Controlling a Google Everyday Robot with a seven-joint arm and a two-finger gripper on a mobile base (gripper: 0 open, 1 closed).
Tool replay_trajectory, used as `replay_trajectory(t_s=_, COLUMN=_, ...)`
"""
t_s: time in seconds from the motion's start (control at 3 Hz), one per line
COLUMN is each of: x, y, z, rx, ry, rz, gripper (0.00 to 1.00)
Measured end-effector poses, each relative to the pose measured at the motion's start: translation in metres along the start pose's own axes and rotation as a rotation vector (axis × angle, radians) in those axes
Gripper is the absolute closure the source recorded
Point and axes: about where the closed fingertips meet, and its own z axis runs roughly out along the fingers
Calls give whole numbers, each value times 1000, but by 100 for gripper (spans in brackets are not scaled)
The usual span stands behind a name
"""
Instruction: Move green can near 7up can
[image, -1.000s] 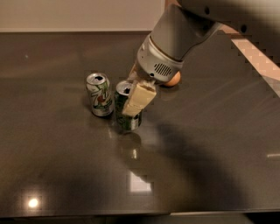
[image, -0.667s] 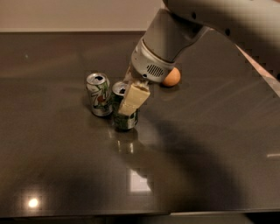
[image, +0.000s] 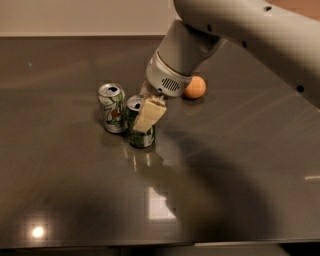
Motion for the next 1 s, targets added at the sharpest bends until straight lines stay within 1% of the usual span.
replay_trajectory(t_s=0.33, x=-1, y=-3, z=0, rx=9, ry=-13, rz=-11, gripper=58)
replay_trajectory(t_s=1.0, x=-3, y=-1, z=1, rx=6, ry=-12, rz=-16, gripper=12)
